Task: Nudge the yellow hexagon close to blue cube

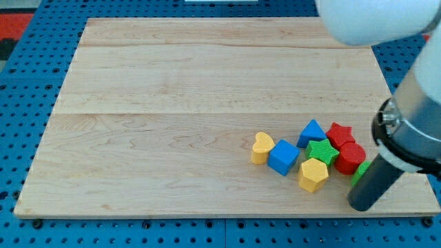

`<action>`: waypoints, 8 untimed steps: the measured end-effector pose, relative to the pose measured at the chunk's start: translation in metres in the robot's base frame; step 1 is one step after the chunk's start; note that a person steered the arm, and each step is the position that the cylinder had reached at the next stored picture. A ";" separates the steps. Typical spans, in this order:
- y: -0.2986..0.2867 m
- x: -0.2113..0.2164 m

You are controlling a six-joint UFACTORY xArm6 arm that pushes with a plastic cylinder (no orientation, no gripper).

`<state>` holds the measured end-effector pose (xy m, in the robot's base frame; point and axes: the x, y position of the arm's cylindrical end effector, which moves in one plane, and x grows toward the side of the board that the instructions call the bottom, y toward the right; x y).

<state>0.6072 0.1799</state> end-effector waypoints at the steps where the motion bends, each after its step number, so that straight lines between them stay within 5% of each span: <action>1: -0.007 0.000; 8: -0.043 0.000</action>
<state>0.6072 0.1370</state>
